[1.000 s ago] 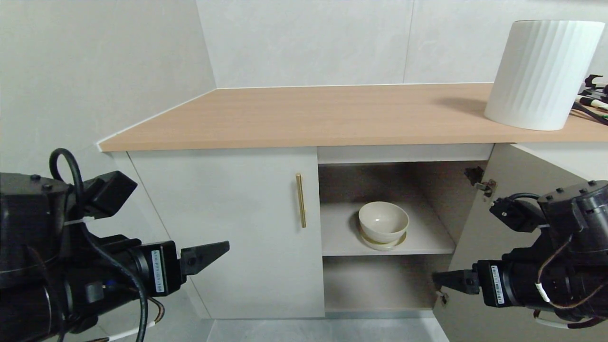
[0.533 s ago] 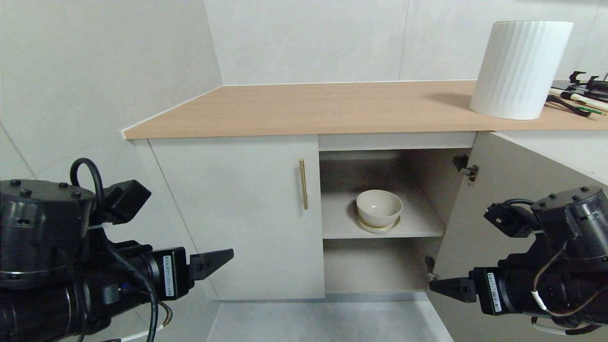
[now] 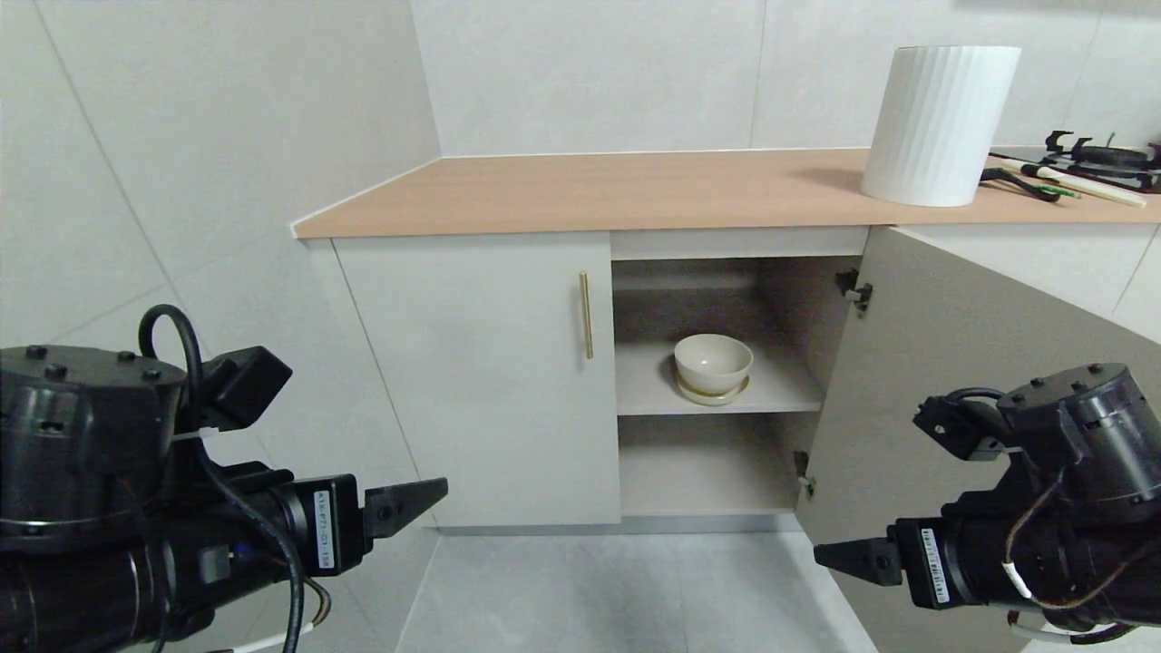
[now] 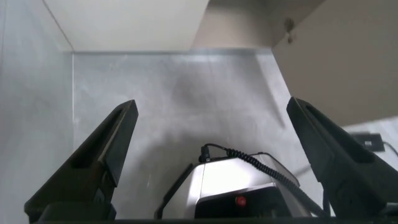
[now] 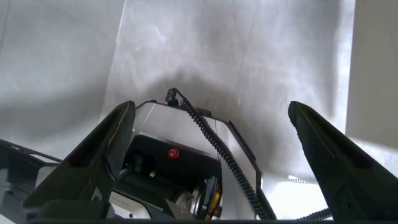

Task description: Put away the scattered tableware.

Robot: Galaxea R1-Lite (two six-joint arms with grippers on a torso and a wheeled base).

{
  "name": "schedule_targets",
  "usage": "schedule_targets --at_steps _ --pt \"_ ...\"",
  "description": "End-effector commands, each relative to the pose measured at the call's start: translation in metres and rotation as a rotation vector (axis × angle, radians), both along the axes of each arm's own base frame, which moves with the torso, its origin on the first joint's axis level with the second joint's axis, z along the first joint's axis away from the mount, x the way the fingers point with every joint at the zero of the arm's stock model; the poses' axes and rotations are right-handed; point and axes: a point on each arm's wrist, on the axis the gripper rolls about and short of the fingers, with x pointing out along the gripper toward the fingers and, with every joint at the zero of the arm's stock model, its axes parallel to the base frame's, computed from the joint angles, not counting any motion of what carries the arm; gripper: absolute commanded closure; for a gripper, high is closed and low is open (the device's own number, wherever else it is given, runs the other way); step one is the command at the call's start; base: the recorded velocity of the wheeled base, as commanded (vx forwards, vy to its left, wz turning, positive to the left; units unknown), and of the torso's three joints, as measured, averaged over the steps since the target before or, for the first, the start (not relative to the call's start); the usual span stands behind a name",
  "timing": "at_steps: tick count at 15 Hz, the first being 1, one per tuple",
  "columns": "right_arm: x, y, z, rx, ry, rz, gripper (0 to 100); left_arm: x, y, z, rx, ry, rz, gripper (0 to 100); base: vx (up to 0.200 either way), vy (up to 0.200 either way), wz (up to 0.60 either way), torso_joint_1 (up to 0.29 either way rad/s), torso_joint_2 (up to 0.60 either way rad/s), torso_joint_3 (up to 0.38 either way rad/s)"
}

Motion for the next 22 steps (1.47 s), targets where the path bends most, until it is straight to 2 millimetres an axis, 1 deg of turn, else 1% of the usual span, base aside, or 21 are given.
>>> schedule_targets --at_steps 1,3,8,10,13,15,16,22 --pt "0.002 0.001 -0.003 -0.007 0.010 0.000 0 0.000 0.000 -0.001 0.004 0.003 0.000 0 -0.200 0.000 0.00 -0.002 0.01 0.002" --pt "0.002 0.001 -0.003 -0.007 0.010 0.000 0 -0.001 0.000 -0.001 0.006 0.002 -0.002 0 -0.200 0.000 0.00 -0.002 0.00 0.002" --pt "0.000 0.000 -0.002 -0.004 0.007 -0.004 0 -0.001 0.000 -0.002 0.011 0.004 -0.002 0 0.000 0.000 0.00 0.000 0.00 0.000" --pt "-0.010 -0.007 0.002 0.005 -0.014 -0.005 0 -0.001 0.001 -0.002 0.011 0.002 -0.001 0 0.000 0.000 0.00 0.000 0.00 0.000" --pt "-0.015 -0.010 0.006 0.016 -0.035 -0.005 0 -0.001 0.001 -0.002 0.012 0.001 0.002 0 0.000 0.000 0.00 0.000 0.00 0.000" --pt "-0.019 -0.013 0.008 0.014 -0.033 -0.006 0 0.000 0.000 -0.002 0.014 0.000 0.002 0 0.000 -0.200 0.00 0.002 0.00 0.002" --pt "-0.025 -0.016 0.011 0.003 -0.019 -0.003 0 -0.001 0.001 -0.001 0.014 -0.001 0.003 0 0.000 -0.200 0.00 -0.007 0.00 0.002" --pt "-0.030 -0.021 0.011 -0.074 0.034 0.023 0 0.000 0.000 -0.002 0.014 0.002 0.004 0 0.000 -0.200 0.00 0.007 0.00 0.003"
